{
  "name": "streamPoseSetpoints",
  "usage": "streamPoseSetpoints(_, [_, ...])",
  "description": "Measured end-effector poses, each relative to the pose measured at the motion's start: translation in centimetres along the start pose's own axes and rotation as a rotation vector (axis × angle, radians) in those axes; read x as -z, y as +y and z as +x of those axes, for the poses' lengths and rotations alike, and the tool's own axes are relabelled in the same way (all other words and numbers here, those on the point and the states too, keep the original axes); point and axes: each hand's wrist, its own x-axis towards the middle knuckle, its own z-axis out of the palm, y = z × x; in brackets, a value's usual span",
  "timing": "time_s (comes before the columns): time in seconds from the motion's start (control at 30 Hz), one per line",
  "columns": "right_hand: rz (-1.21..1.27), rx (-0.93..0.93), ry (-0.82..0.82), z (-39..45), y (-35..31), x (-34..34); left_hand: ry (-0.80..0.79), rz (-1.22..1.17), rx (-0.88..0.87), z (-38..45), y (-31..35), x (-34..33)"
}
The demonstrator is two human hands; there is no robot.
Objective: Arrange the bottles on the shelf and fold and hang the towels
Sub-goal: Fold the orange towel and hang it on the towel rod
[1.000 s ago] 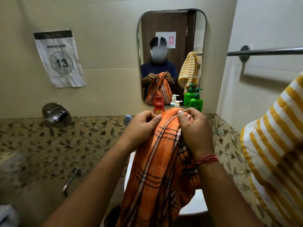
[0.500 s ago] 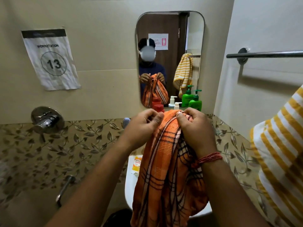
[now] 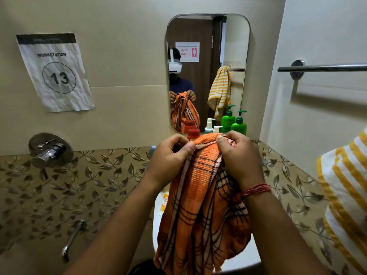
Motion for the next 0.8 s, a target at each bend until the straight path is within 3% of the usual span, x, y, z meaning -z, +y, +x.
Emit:
streamPoseSetpoints(0.2, [-0.081,0.031,-0.086,0.0,-0.5,-0.1,0.119,-0.109,0.059,0.9,0.1,0.5])
streamPoseSetpoints(0.37, [-0.037,0.047,-0.531,0.3,-2.1,0.8,0.099,-0.123,0.087,2.3,1.5,0.6])
streamPoseSetpoints(0.47, [0.267,0.021,-0.735,0.5,-2.3,1.1,-0.072,-0.105,0.090,3.5,2.8,0.2])
streamPoseSetpoints(0.67, [0.882,-0.119,-0.469,0.9,-2.1,0.5,-0.128,-0.106,-0.023,5.3,6.1,-0.4])
streamPoseSetpoints(0.8, [0.836,-0.107,-0.196,2.6,-1.8,2.3,-0.213,-0.159,-0.076,5.2,5.7,-0.1])
